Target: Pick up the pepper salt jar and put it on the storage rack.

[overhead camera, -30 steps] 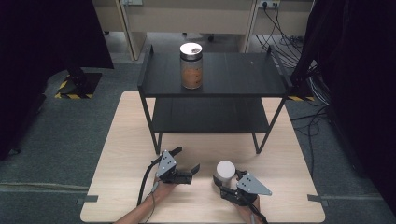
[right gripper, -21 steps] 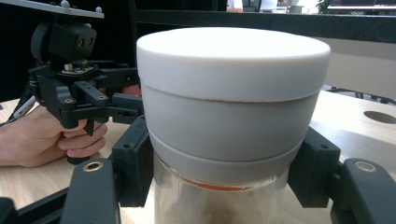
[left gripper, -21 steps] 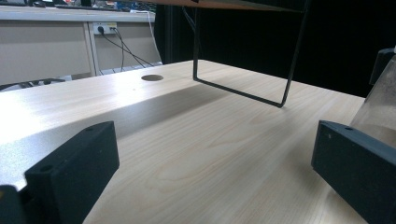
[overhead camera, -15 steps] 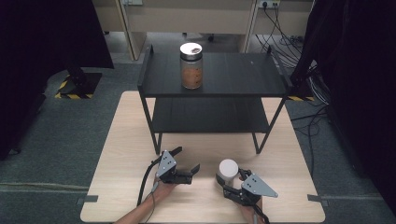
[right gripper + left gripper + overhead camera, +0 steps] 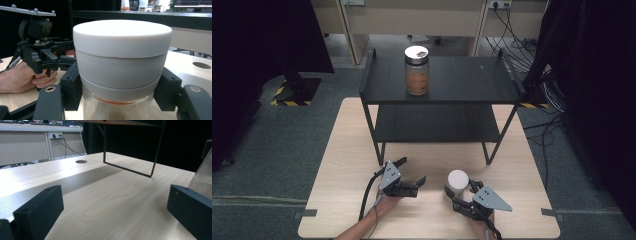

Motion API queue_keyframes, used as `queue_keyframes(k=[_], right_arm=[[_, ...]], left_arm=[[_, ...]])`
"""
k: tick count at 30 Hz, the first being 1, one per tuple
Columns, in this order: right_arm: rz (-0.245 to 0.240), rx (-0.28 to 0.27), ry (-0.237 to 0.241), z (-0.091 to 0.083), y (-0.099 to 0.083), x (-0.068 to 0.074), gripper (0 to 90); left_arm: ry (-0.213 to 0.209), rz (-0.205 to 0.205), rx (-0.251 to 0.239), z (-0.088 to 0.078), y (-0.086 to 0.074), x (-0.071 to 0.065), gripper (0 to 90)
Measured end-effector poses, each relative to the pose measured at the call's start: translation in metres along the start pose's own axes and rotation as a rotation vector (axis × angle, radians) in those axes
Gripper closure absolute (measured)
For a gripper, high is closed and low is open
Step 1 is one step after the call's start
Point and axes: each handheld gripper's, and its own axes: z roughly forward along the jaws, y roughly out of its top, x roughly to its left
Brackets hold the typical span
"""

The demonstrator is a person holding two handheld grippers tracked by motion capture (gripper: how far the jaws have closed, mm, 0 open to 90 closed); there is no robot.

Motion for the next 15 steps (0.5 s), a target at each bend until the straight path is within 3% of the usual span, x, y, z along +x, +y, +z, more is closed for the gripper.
queue_keyframes(k=[15], right_arm=[[0.003,-0.012,0.001,-0.0022,0.0017,-0.0012,35.6]], left_arm=[[0.000,0.001,0.000,0.0001,0.0000,0.0001,0.2]])
